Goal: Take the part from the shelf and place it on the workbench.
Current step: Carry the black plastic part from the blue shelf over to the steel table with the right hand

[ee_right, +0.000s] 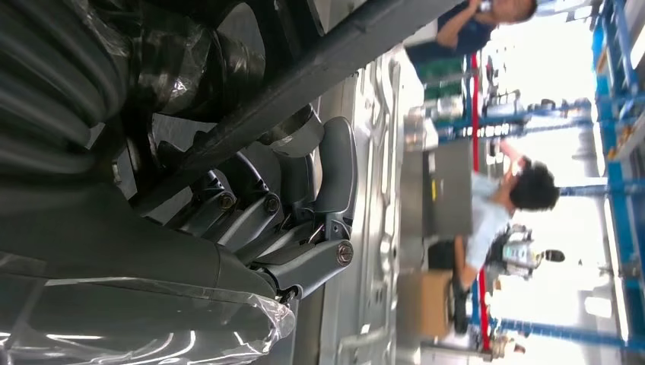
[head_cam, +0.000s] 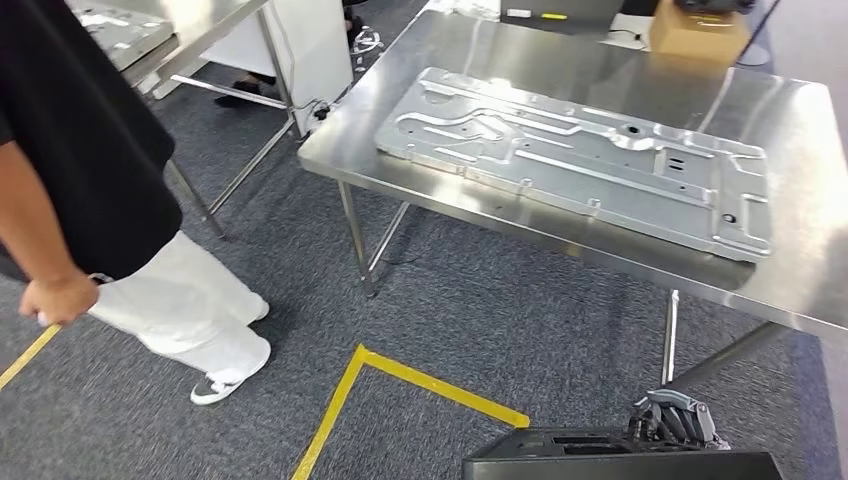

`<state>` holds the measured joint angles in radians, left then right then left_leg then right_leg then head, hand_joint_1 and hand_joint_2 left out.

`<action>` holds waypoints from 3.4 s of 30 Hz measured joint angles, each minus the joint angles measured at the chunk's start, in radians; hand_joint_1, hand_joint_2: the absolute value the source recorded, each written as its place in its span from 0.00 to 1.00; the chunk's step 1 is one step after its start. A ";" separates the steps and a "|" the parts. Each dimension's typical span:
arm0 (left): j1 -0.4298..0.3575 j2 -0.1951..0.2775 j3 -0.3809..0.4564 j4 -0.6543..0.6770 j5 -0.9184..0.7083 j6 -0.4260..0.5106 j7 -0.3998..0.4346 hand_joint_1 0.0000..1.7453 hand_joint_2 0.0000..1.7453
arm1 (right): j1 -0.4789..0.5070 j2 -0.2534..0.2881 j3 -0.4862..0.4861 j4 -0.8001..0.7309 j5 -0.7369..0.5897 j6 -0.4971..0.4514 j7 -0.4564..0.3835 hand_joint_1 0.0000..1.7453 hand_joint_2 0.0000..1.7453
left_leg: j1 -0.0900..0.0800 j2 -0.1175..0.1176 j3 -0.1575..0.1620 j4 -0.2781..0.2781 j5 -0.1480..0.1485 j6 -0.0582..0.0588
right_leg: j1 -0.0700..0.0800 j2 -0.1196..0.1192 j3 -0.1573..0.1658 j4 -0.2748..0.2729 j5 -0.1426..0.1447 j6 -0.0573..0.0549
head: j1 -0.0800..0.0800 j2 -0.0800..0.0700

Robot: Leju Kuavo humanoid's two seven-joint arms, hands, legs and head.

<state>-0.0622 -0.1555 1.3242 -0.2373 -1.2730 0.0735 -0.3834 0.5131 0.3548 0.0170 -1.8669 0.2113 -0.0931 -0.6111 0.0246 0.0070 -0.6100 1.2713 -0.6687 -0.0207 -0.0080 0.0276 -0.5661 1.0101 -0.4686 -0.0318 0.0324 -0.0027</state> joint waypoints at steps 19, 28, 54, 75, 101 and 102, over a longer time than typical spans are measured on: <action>-0.001 -0.005 0.000 0.000 0.000 0.001 0.003 0.00 0.00 | 0.002 -0.001 -0.001 -0.002 0.003 0.002 0.008 1.00 1.00 | 0.006 -0.018 0.081 -0.260 0.168 0.048 | 0.002 0.020 -0.060 0.128 -0.074 0.050 | 0.003 0.000; -0.004 -0.001 0.000 0.000 -0.011 -0.019 -0.004 0.00 0.00 | -0.015 -0.012 0.042 -0.017 0.142 -0.178 0.065 1.00 1.00 | -0.003 0.023 0.092 -0.236 0.127 0.010 | 0.001 -0.032 0.001 0.012 -0.016 0.016 | 0.002 0.000; -0.019 0.022 -0.062 0.001 -0.105 -0.046 0.030 0.00 0.00 | -0.554 -0.304 0.063 0.202 0.576 -0.357 0.561 1.00 1.00 | -0.008 0.005 0.065 -0.263 0.186 0.042 | -0.009 -0.026 -0.025 0.025 0.008 0.056 | 0.002 0.000; -0.049 0.039 -0.156 0.004 -0.163 -0.081 0.075 0.00 0.00 | -1.257 -0.333 0.261 0.799 0.789 -0.127 0.763 1.00 1.00 | -0.008 0.001 0.014 -0.264 0.231 0.058 | 0.007 -0.022 -0.050 0.083 -0.044 0.043 | 0.001 0.000; -0.063 0.039 -0.179 0.009 -0.159 -0.089 0.083 0.00 0.00 | -1.405 -0.263 0.386 0.950 0.834 -0.037 0.793 1.00 1.00 | -0.013 -0.007 -0.017 -0.235 0.238 0.024 | 0.005 -0.014 -0.021 0.024 -0.009 0.023 | 0.000 0.000; -0.064 0.039 -0.179 0.009 -0.157 -0.091 0.083 0.00 0.00 | -1.409 -0.261 0.392 0.960 0.836 -0.034 0.793 1.00 1.00 | -0.012 -0.008 -0.014 -0.241 0.236 0.029 | 0.006 -0.015 -0.021 0.022 -0.010 0.027 | 0.000 0.000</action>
<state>-0.1263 -0.1169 1.1449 -0.2281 -1.4301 -0.0172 -0.2999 -0.8956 0.0939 0.4087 -0.9065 1.0472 -0.1270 0.1820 0.0124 -0.0008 -0.6242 1.0299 -0.4329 0.0080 -0.0019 0.0130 -0.5873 1.0323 -0.4786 -0.0046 0.0322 -0.0027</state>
